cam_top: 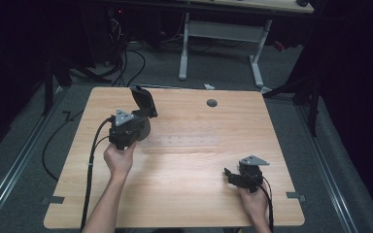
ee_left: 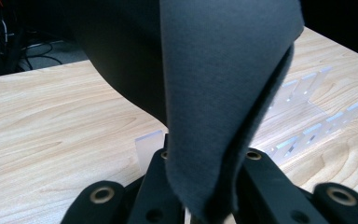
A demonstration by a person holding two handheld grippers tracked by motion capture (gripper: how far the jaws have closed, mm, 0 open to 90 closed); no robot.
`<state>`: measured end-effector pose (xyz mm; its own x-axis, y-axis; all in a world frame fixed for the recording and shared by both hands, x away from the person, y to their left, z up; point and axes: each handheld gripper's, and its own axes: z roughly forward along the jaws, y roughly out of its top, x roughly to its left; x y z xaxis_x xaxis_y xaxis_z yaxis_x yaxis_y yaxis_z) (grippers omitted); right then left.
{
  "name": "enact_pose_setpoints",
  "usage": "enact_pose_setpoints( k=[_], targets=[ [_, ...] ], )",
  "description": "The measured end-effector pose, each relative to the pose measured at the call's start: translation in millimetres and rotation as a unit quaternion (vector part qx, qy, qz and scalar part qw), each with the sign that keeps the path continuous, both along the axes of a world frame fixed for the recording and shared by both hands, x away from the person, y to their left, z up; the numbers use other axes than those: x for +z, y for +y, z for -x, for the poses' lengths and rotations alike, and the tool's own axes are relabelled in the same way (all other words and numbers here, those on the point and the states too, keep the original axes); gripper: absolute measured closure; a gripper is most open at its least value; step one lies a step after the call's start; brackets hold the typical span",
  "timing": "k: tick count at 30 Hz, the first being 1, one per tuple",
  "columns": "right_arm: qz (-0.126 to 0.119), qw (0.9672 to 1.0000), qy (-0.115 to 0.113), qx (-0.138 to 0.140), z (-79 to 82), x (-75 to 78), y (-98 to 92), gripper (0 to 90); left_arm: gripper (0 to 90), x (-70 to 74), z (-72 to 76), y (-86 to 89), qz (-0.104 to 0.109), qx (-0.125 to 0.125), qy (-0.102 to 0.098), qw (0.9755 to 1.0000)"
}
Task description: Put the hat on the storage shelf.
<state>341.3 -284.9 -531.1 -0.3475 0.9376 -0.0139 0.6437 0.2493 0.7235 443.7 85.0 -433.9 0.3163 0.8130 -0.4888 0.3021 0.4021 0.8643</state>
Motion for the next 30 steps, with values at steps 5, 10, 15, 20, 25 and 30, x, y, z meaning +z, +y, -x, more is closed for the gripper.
enact_pose_setpoints(
  k=[5, 10, 15, 20, 25, 30],
  targets=[
    [0.000, 1.0000, 0.000, 0.000, 0.0, 0.0, 0.0, 31.8, 85.7, 0.2, -0.4, -2.0, 0.002, 0.002, 0.004, 1.0000],
    [0.000, 1.0000, 0.000, 0.000, 0.0, 0.0, 0.2, 31.8, 85.6, -7.6, -3.2, -7.1, -0.014, 0.004, 0.015, 0.9998],
    [0.000, 1.0000, 0.001, -0.001, 0.1, 0.1, 0.2, 31.8, 85.6, -12.9, -4.9, -9.9, -0.014, 0.003, 0.014, 0.9998],
    [0.000, 1.0000, 0.000, 0.000, 0.0, 0.0, 0.1, 31.7, 85.4, -19.8, -6.0, -6.9, -0.007, 0.004, 0.023, 0.9997],
    [0.000, 1.0000, 0.001, 0.000, 0.1, 0.1, 0.2, 31.7, 85.2, -26.0, -6.8, -9.9, -0.017, -0.001, 0.025, 0.9995],
    [0.001, 1.0000, 0.000, 0.000, 0.1, 0.0, 0.2, 31.7, 84.8, -29.0, -5.2, -7.6, -0.018, -0.006, 0.025, 0.9995]
  ],
)
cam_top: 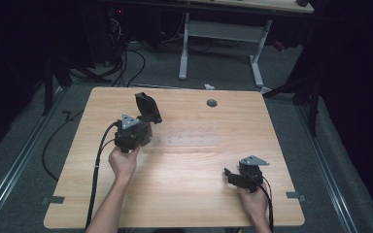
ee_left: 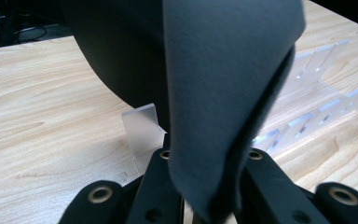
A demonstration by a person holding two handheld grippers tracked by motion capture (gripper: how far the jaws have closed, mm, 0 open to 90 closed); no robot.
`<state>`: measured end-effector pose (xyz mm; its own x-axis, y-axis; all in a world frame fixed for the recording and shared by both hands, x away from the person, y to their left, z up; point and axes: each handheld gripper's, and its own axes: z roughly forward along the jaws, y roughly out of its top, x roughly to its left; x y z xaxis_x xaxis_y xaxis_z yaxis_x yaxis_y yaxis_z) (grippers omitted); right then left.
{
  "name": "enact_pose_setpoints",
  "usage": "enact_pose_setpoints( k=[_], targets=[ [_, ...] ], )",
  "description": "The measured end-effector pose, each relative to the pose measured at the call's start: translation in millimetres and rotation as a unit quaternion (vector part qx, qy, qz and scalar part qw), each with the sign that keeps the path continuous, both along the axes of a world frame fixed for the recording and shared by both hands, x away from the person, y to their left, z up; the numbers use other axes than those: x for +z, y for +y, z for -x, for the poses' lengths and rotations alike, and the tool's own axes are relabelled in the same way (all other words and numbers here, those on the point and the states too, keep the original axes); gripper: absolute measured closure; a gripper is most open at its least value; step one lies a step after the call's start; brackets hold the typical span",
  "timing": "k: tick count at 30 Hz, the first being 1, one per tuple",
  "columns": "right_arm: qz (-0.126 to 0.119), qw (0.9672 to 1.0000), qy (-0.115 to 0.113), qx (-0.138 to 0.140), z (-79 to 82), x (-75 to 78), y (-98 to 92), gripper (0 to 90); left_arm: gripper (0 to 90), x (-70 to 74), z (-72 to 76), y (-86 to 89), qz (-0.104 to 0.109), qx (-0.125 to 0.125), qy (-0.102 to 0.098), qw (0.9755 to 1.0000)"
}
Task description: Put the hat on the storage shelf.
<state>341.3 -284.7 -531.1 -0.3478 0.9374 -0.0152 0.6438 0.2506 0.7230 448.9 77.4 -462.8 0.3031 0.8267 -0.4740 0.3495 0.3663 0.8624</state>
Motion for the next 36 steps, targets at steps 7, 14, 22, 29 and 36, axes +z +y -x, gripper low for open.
enact_pose_setpoints(
  k=[7, 14, 22, 29, 36],
  targets=[
    [0.000, 1.0000, 0.000, 0.000, 0.0, 0.0, 0.1, 31.5, 82.5, -4.9, 2.6, 6.4, 0.006, -0.004, 0.016, 0.9998],
    [0.000, 1.0000, 0.000, 0.000, 0.0, 0.0, 0.1, 31.5, 63.2, -3.7, 4.5, 10.2, -0.003, -0.007, 0.017, 0.9998],
    [0.000, 1.0000, 0.000, 0.000, 0.0, 0.0, 0.2, 31.5, 43.3, 4.8, 13.1, 17.2, 0.005, -0.017, 0.016, 0.9997],
    [0.000, 1.0000, 0.000, 0.000, 0.0, 0.0, 0.2, 31.5, 42.5, 13.7, 23.5, 23.9, 0.012, -0.025, 0.015, 0.9995],
    [0.001, 1.0000, 0.000, 0.000, 0.0, 0.0, 0.3, 31.6, 42.3, 20.4, 39.6, 37.0, 0.027, -0.031, 0.013, 0.9991]
  ],
)
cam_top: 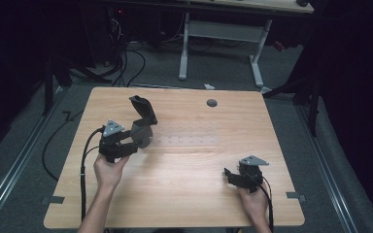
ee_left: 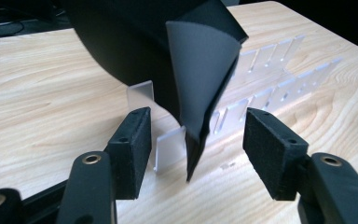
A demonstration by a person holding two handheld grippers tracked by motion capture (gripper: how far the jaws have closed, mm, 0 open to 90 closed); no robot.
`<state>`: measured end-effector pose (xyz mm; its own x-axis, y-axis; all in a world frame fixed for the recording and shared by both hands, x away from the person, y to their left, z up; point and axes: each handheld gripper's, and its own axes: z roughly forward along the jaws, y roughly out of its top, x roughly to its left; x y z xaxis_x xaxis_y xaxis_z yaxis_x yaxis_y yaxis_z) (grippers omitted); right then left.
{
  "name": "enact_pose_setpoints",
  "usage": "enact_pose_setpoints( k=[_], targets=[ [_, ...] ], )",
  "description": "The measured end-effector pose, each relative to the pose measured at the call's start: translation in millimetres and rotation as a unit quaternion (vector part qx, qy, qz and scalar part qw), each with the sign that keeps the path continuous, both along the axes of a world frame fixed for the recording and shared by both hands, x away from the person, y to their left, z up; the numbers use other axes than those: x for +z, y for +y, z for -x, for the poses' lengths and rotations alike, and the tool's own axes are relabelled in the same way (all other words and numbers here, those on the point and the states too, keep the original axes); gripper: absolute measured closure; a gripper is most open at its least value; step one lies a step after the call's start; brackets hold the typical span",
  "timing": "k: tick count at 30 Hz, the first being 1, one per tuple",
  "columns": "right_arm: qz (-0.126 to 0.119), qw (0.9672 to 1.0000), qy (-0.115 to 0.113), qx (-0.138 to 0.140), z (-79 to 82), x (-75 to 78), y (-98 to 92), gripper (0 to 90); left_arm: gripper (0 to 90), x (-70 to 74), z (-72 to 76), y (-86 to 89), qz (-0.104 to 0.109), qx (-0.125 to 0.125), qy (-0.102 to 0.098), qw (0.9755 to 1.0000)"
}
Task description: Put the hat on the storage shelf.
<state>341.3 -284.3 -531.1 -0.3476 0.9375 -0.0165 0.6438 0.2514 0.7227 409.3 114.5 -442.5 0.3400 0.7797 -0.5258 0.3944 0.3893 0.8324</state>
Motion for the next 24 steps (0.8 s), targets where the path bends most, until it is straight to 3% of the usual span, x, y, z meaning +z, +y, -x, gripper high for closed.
enact_pose_setpoints(
  k=[7, 20, 24],
  targets=[
    [0.000, 1.0000, 0.000, 0.000, 0.0, 0.0, 0.0, 31.5, 42.3, 3.4, 11.8, 10.0, -0.001, -0.004, -0.006, 1.0000],
    [0.000, 1.0000, 0.000, 0.000, -0.1, 0.0, 0.1, 31.6, 40.6, -1.4, 29.3, 21.7, 0.005, -0.011, 0.002, 0.9999],
    [0.000, 1.0000, 0.000, -0.001, -0.1, 0.0, 0.2, 31.6, 42.1, -5.2, 33.9, 23.2, -0.006, -0.011, 0.008, 0.9999]
  ],
)
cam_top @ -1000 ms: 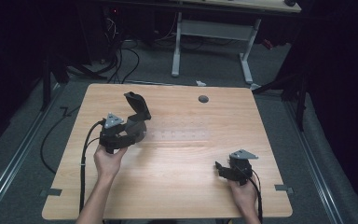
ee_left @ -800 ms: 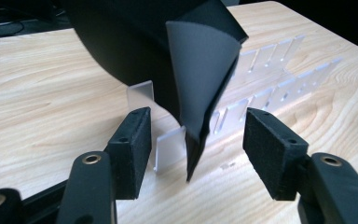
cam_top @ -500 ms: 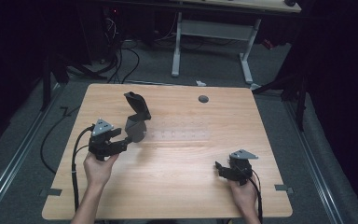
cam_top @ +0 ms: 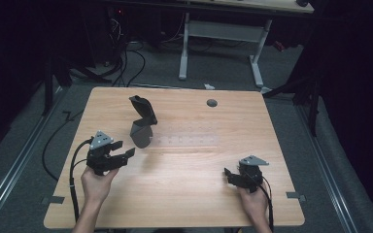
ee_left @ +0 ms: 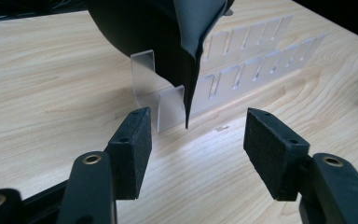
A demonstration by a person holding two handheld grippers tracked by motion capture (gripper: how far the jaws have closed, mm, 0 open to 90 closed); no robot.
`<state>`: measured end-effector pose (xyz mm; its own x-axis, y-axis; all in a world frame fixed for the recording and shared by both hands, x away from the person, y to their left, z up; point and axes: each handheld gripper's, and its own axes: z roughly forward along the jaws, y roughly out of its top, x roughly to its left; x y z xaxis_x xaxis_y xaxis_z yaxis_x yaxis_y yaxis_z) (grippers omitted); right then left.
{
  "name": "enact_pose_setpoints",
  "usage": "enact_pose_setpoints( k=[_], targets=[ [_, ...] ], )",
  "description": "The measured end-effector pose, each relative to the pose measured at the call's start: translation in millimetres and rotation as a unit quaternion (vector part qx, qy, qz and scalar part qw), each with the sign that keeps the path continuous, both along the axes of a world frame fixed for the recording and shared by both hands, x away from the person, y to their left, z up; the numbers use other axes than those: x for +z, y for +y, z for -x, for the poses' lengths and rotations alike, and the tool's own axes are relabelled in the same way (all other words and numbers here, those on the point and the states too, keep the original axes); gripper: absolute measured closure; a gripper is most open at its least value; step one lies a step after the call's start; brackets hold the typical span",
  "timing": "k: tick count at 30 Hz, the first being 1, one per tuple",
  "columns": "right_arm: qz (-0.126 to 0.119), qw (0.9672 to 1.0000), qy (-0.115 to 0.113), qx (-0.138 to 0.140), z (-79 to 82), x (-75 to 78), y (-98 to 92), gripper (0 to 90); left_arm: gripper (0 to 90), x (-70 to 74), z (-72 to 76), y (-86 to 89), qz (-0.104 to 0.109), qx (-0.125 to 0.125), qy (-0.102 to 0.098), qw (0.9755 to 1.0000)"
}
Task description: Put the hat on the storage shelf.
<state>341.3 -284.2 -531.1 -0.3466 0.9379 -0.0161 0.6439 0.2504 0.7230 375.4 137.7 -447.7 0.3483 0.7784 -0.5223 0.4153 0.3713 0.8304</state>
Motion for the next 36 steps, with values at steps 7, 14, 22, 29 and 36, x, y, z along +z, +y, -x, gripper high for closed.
enact_pose_setpoints(
  k=[7, 14, 22, 29, 36],
  targets=[
    [0.000, 1.0000, 0.000, 0.000, 0.0, 0.0, 0.0, 31.6, 41.4, -5.2, 4.0, 1.0, 0.006, -0.003, 0.008, 0.9999],
    [0.000, 1.0000, 0.000, 0.000, 0.1, 0.0, 0.1, 31.5, 40.9, -12.2, 8.3, -3.3, 0.008, -0.010, 0.014, 0.9998],
    [0.000, 1.0000, 0.000, 0.001, 0.2, 0.0, 0.2, 31.5, 40.5, -20.1, 12.1, -11.1, 0.009, -0.020, 0.020, 0.9995],
    [0.000, 1.0000, 0.000, 0.001, 0.3, 0.1, 0.4, 31.5, 39.9, -27.0, 14.5, -19.2, 0.006, -0.029, 0.024, 0.9993],
    [0.000, 1.0000, 0.001, 0.001, 0.3, 0.1, 0.4, 31.5, 39.7, -35.4, 15.9, -25.8, 0.007, -0.035, 0.034, 0.9988]
  ],
)
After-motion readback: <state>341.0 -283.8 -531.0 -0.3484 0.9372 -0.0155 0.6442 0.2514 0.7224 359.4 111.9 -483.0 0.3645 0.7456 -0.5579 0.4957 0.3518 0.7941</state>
